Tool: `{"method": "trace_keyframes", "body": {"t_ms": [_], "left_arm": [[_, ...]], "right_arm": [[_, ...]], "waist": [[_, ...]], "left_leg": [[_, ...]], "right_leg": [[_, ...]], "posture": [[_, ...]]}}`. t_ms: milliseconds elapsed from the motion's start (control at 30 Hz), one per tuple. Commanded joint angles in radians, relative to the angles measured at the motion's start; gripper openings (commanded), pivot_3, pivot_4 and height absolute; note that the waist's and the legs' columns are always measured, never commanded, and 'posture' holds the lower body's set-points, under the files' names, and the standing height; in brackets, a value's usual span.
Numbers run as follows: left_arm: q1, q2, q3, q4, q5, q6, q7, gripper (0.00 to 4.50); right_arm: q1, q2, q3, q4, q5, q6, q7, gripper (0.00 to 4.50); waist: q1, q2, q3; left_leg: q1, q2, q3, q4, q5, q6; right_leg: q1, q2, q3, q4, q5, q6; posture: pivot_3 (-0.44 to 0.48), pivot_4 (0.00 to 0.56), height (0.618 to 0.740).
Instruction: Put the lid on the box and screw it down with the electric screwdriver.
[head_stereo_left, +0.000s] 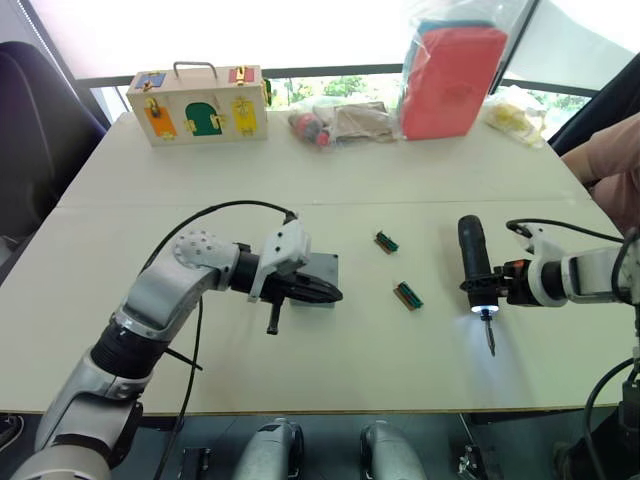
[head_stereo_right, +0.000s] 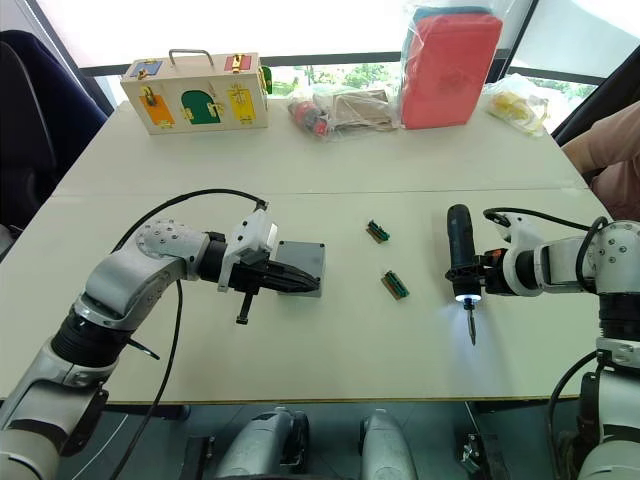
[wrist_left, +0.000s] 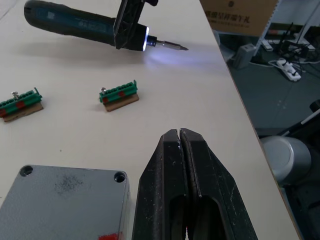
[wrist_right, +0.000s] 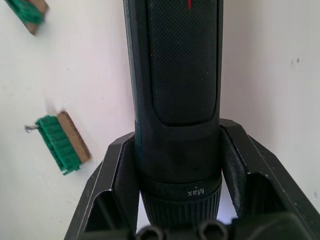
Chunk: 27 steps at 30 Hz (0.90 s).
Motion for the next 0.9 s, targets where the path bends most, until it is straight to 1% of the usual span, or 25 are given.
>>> {"method": "trace_keyframes", "body": {"t_ms": [33, 67, 100, 167, 267, 300, 333, 400, 433, 500, 533, 600, 700, 767, 833, 900], "left_arm": [[0.016, 0.008, 0.021, -0.029, -0.004, -0.012, 0.011, 0.0], [0.019, 0.011, 0.024, -0.032, -0.007, -0.01, 0.011, 0.0], [0.022, 0.015, 0.029, -0.032, -0.01, -0.008, 0.011, 0.0], [0.025, 0.023, 0.04, -0.023, -0.014, -0.007, 0.013, 0.0], [0.013, 0.017, 0.065, 0.021, 0.007, -0.029, 0.049, 0.0], [0.001, 0.01, 0.076, 0.048, 0.022, -0.041, 0.072, 0.0], [-0.01, 0.005, 0.087, 0.07, 0.034, -0.049, 0.092, 0.0], [-0.031, -0.004, 0.128, 0.108, 0.037, -0.048, 0.141, 0.0], [-0.04, -0.007, 0.158, 0.123, 0.029, -0.037, 0.168, 0.0], [-0.043, -0.008, 0.211, 0.135, 0.017, -0.01, 0.219, 0.0], [-0.033, -0.005, 0.233, 0.133, 0.014, 0.004, 0.246, 0.0], [0.003, 0.004, 0.253, 0.112, 0.017, 0.03, 0.283, 0.0], [0.072, 0.03, 0.235, 0.063, 0.045, 0.057, 0.314, 0.0], [0.108, 0.038, 0.217, 0.041, 0.057, 0.07, 0.329, 0.0], [0.132, 0.037, 0.202, 0.036, 0.063, 0.08, 0.335, 0.0], [0.15, 0.05, 0.165, 0.045, 0.11, 0.067, 0.35, 0.0]], "right_arm": [[-0.018, -0.032, -0.007, -0.022, -0.029, 0.006, 0.031, 1.83], [-0.02, -0.033, -0.004, -0.021, -0.035, 0.006, 0.036, 1.83], [-0.022, -0.033, -0.002, -0.02, -0.044, 0.006, 0.041, 2.63], [-0.026, -0.031, 0.001, -0.02, -0.061, 0.006, 0.05, 3.22], [-0.034, -0.025, -0.009, -0.028, -0.094, 0.006, 0.061, 4.28], [-0.042, -0.026, -0.008, -0.039, -0.113, -0.006, 0.068, 4.44], [-0.049, -0.033, 0.002, -0.054, -0.134, -0.033, 0.081, 4.44], [-0.084, -0.036, 0.009, -0.089, -0.18, -0.16, 0.126, 4.44], [-0.109, -0.021, -0.007, -0.116, -0.182, -0.228, 0.163, 4.44], [-0.132, 0.012, -0.035, -0.207, -0.158, -0.328, 0.25, 4.44], [-0.121, 0.023, -0.031, -0.289, -0.149, -0.393, 0.31, 4.44], [-0.065, 0.028, 0.032, -0.463, -0.196, -0.539, 0.4, 4.44], [0.024, 0.061, 0.154, -0.64, -0.278, -0.669, 0.448, 4.44], [0.081, 0.091, 0.216, -0.703, -0.306, -0.714, 0.472, 4.44], [0.128, 0.131, 0.27, -0.727, -0.324, -0.728, 0.478, 4.44], [0.165, 0.142, 0.326, -0.74, -0.354, -0.736, 0.498, 4.44]], "waist": [[0.0, 0.0, 0.0], [0.0, 0.0, 0.0], [0.0, 0.0, 0.0], [0.0, 0.0, 0.0], [0.001, 0.0, 0.0], [0.001, 0.0, 0.0], [0.001, 0.0, 0.0], [0.001, 0.0, 0.0], [0.0, 0.0, 0.0], [-0.003, 0.0, 0.0], [-0.005, 0.0, 0.001], [-0.004, 0.0, 0.001], [-0.002, -0.001, 0.0], [-0.001, -0.002, 0.0], [0.005, -0.004, 0.001], [0.017, -0.004, 0.001]], "left_leg": [[0.0, 0.0, 0.0, 0.0, 0.0, 0.0], [0.0, 0.0, 0.0, 0.0, 0.0, 0.0], [0.0, 0.0, 0.0, 0.0, 0.0, 0.0], [0.0, 0.0, 0.0, 0.0, 0.0, 0.0], [0.0, 0.0, -0.001, 0.002, 0.0, 0.0], [0.0, 0.0, -0.001, 0.003, 0.0, 0.001], [0.0, 0.0, -0.001, 0.003, 0.0, 0.001], [0.0, 0.0, -0.001, 0.005, -0.001, 0.001], [0.0, 0.0, -0.001, 0.006, -0.001, 0.002], [0.0, 0.0, -0.001, 0.006, -0.002, 0.002], [0.0, 0.0, -0.001, 0.006, -0.002, 0.002], [0.0, 0.002, -0.001, 0.006, -0.002, 0.003], [0.0, 0.002, -0.002, 0.006, -0.002, 0.002], [0.0, 0.001, -0.002, 0.007, -0.002, 0.002], [0.0, 0.0, -0.002, 0.009, -0.002, 0.002], [0.0, -0.001, -0.003, 0.01, -0.002, 0.002]], "right_leg": [[0.0, 0.0, 0.0, 0.0, 0.0, 0.0], [0.0, 0.0, 0.0, 0.0, 0.0, 0.0], [0.0, 0.0, 0.0, 0.0, 0.0, 0.0], [0.0, 0.0, 0.0, 0.0, 0.0, 0.0], [0.001, 0.001, -0.001, 0.0, 0.0, 0.0], [0.001, 0.001, -0.001, 0.0, 0.0, 0.0], [0.002, 0.001, -0.001, 0.0, 0.0, 0.0], [0.002, 0.001, -0.001, 0.001, 0.0, 0.0], [0.002, 0.002, -0.001, 0.002, 0.0, 0.001], [0.001, 0.002, -0.001, 0.002, 0.001, 0.002], [0.001, 0.003, -0.001, 0.002, 0.001, 0.003], [0.001, 0.004, -0.001, 0.002, 0.0, 0.004], [0.002, 0.005, -0.001, 0.002, -0.001, 0.005], [0.003, 0.004, 0.0, 0.002, -0.001, 0.005], [0.004, 0.002, 0.0, 0.003, 0.0, 0.005], [0.003, -0.002, 0.0, 0.003, 0.001, 0.006]], "posture": [[0.0, 0.15, 0.74], [0.0, 0.15, 0.74], [0.0, 0.15, 0.74], [0.0, 0.15, 0.74], [0.0, 0.15, 0.74], [0.0, 0.15, 0.74], [0.0, 0.15, 0.74], [0.0, 0.15, 0.74], [0.0, 0.15, 0.74], [0.0, 0.15, 0.74], [0.0, 0.15, 0.74], [0.0, 0.15, 0.74], [0.0, 0.15, 0.74], [0.0, 0.15, 0.74], [0.0, 0.15, 0.74], [0.0, 0.15, 0.74]]}}
